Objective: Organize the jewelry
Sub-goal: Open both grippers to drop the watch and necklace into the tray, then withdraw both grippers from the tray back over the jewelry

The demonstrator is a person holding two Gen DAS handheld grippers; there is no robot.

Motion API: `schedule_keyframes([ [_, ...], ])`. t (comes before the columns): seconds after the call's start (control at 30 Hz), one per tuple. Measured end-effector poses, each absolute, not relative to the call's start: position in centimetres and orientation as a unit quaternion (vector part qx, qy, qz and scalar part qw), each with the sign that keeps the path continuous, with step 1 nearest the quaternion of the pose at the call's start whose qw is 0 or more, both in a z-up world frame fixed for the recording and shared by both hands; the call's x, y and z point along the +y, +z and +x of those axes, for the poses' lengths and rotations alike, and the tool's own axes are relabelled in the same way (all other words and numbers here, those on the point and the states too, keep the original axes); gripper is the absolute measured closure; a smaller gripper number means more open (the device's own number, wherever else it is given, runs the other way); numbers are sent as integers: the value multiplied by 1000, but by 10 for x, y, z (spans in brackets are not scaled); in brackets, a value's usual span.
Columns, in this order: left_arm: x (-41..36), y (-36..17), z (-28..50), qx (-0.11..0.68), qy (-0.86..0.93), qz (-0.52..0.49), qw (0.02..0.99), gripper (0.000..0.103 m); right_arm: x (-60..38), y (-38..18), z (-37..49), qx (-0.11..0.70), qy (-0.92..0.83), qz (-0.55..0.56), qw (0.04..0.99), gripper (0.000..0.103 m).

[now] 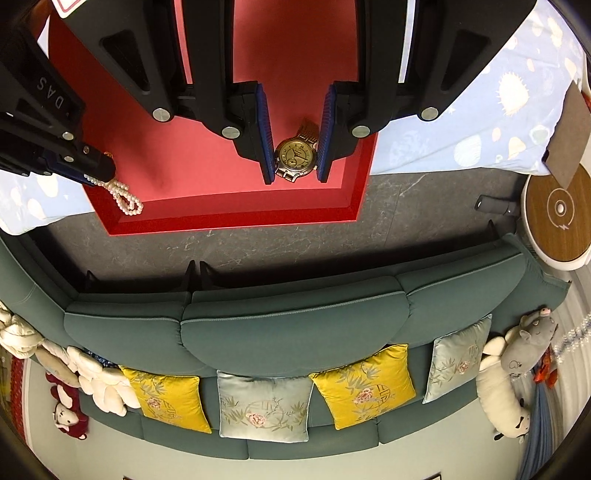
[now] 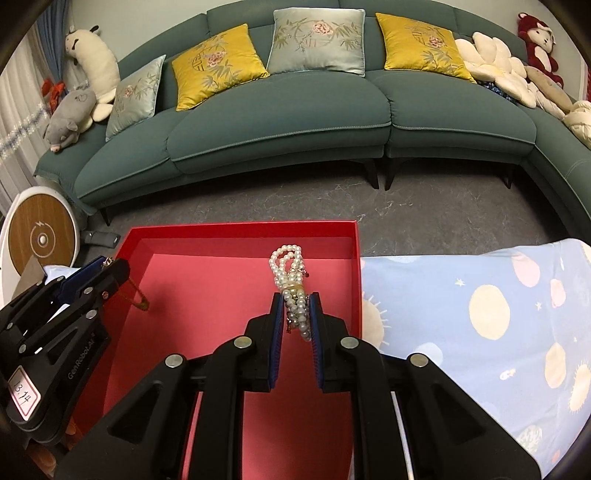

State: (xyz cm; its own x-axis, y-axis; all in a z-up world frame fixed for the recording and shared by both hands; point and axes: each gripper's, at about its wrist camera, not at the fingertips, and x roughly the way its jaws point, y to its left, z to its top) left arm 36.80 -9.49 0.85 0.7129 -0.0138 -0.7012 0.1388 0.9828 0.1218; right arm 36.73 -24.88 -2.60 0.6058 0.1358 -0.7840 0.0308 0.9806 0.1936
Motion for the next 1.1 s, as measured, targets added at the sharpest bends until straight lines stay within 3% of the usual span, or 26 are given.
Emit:
schedule_keyframes([
  [0.03, -96, 8, 369, 372, -34, 84, 924, 79, -249, -27, 369, 441, 30, 94, 892, 88],
  [0.13, -101, 7, 369, 362, -18, 93, 928, 71, -250, -24, 364, 420, 23, 93, 902, 64],
  [0.37, -95, 27, 349, 343, -24, 86, 935, 65, -256, -4, 323, 381, 35, 99, 918, 64],
  [0.8, -72, 83, 237, 321, -35, 90, 942, 56, -254, 59, 203, 360, 49, 81, 928, 63],
  [0.9, -63, 92, 209, 322, -37, 88, 942, 55, -254, 67, 172, 355, 50, 89, 929, 57],
  [1.1, -45, 91, 156, 337, -32, 91, 937, 52, -251, 63, 112, 361, 42, 91, 927, 56],
])
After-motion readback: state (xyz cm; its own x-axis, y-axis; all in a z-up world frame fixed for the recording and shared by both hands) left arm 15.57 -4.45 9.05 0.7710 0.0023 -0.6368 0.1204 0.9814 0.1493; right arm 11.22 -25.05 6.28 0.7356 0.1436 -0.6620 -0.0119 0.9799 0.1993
